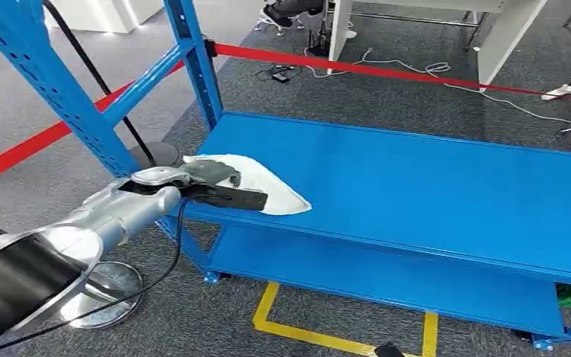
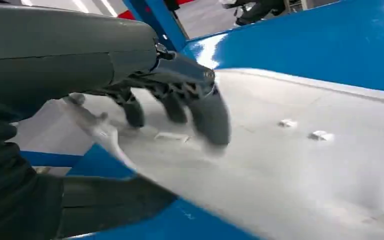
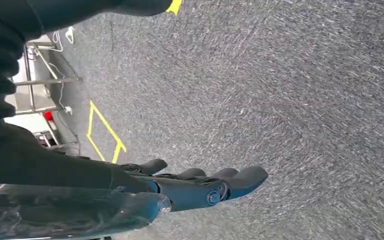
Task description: Take the parts from the cabinet and place them on the table.
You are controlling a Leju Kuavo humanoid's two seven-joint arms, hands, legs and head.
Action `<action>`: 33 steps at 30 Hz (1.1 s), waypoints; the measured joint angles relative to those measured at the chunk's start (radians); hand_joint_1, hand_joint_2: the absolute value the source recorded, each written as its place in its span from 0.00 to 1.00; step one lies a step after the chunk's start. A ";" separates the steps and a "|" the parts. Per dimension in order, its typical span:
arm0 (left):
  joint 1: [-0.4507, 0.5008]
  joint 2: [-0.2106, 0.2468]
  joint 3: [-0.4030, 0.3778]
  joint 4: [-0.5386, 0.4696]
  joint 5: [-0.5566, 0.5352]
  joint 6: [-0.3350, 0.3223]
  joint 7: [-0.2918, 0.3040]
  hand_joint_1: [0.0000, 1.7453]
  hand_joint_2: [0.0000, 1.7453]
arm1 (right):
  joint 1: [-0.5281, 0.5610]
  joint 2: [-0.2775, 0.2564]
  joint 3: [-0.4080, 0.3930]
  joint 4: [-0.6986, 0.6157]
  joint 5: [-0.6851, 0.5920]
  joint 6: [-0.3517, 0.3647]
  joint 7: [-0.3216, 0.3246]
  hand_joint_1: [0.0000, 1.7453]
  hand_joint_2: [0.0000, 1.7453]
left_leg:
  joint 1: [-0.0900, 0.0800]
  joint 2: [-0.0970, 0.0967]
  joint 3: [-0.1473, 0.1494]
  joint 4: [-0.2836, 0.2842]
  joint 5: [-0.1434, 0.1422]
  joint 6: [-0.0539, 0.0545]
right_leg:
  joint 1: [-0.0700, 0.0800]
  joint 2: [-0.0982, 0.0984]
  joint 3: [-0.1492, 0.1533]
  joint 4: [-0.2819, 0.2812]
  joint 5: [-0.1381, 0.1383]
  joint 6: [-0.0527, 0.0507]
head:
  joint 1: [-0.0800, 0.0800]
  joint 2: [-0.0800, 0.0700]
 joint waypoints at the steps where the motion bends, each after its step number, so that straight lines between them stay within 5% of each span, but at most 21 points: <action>1: 0.000 0.000 0.000 0.000 0.000 0.000 0.000 1.00 1.00 | 0.000 0.000 0.000 0.000 -0.001 -0.001 0.000 0.00 1.00 | 0.000 0.000 0.000 0.000 0.000 0.000 | 0.000 0.000 0.000 0.000 0.000 0.000 | 0.000 0.000; 33: -0.013 0.000 0.004 0.000 -0.008 -0.015 -0.005 1.00 1.00 | 0.003 0.000 -0.014 0.000 -0.002 -0.012 -0.008 0.00 1.00 | 0.000 0.000 0.000 0.000 0.000 0.000 | 0.000 0.000 0.000 0.000 0.000 0.000 | 0.000 0.000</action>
